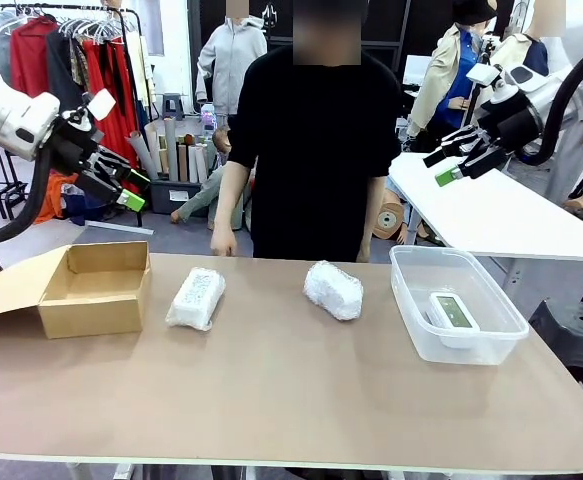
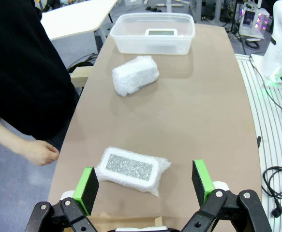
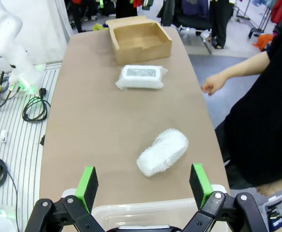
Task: Separate and place wrapped and unwrapped clocks.
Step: Pick up the Digital clock indicated by the person.
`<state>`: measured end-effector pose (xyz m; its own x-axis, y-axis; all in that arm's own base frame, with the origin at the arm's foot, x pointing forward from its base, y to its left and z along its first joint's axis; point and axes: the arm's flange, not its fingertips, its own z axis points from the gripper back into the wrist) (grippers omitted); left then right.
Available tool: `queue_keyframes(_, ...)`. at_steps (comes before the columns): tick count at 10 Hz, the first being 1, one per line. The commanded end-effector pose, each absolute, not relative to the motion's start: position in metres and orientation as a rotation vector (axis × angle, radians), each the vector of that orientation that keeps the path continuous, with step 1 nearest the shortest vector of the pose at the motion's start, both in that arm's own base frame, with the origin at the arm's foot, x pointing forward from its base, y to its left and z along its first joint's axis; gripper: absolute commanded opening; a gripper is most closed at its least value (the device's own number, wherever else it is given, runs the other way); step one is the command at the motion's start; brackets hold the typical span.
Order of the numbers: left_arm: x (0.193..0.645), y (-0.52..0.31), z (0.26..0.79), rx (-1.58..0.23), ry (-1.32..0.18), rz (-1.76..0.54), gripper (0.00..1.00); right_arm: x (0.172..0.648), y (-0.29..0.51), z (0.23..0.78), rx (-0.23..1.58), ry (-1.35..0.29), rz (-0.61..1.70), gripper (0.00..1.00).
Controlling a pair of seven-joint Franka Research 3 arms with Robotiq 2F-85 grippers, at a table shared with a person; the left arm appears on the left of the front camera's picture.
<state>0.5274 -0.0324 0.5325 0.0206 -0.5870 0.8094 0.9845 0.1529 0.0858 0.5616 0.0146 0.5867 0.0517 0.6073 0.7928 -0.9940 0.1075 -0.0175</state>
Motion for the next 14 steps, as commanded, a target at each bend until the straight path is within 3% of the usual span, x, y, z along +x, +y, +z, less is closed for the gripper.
queue_keyframes(1, 0.5267, -0.0320, 0.5344, -0.604, -0.842, -1.342, 1.00, 0.5608, 0.0143, 0.5874, 0.648, -0.751, 1.365, 1.00)
queue_keyframes(14, 0.5267, -0.0320, 0.5344, -0.604, -0.842, -1.342, 1.00, 0.5608, 0.0143, 0.5874, 0.648, -0.751, 1.365, 1.00)
